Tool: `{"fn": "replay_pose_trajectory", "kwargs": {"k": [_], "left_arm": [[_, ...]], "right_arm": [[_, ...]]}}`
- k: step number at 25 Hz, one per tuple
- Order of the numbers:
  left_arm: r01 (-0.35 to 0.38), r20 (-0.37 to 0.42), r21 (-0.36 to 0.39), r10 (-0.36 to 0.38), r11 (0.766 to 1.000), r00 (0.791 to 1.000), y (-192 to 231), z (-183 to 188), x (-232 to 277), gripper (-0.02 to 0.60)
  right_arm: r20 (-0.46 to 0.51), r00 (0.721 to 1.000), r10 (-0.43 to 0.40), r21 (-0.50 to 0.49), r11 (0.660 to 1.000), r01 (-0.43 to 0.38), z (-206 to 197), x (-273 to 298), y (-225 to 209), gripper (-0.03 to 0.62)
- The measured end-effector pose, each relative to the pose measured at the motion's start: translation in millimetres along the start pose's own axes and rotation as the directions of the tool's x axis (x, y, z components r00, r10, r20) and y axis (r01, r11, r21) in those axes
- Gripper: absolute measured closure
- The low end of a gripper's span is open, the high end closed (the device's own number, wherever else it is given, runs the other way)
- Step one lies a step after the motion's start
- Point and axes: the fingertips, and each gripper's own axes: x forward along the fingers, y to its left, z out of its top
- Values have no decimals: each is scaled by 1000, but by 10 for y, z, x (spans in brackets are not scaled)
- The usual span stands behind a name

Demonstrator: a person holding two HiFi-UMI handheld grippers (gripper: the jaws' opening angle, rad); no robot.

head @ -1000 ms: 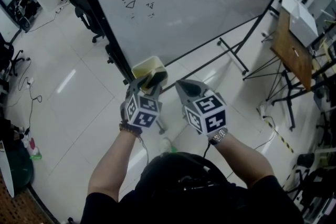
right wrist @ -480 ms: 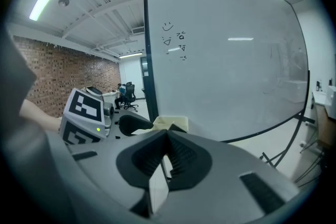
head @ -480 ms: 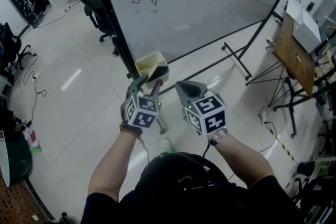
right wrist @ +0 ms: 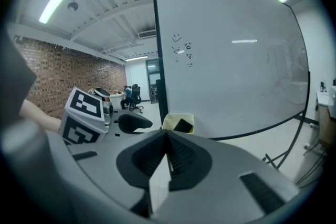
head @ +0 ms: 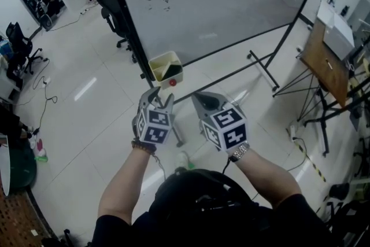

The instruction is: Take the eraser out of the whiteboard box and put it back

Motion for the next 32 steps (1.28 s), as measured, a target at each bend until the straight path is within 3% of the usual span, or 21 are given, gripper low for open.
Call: {"fn": "replay_pose_trajectory", "kwargs": {"k": [14, 32], "left_arm": [[-52, 36, -18, 53, 998, 998, -559, 18, -757, 431], [-116, 44, -94, 120, 989, 992, -833, -184, -1581, 460]], "right_arm": [[29, 999, 38, -23, 999, -37, -235, -764, 364, 571], [18, 993, 117, -48, 992, -116, -492, -1191, 957, 571]]}}
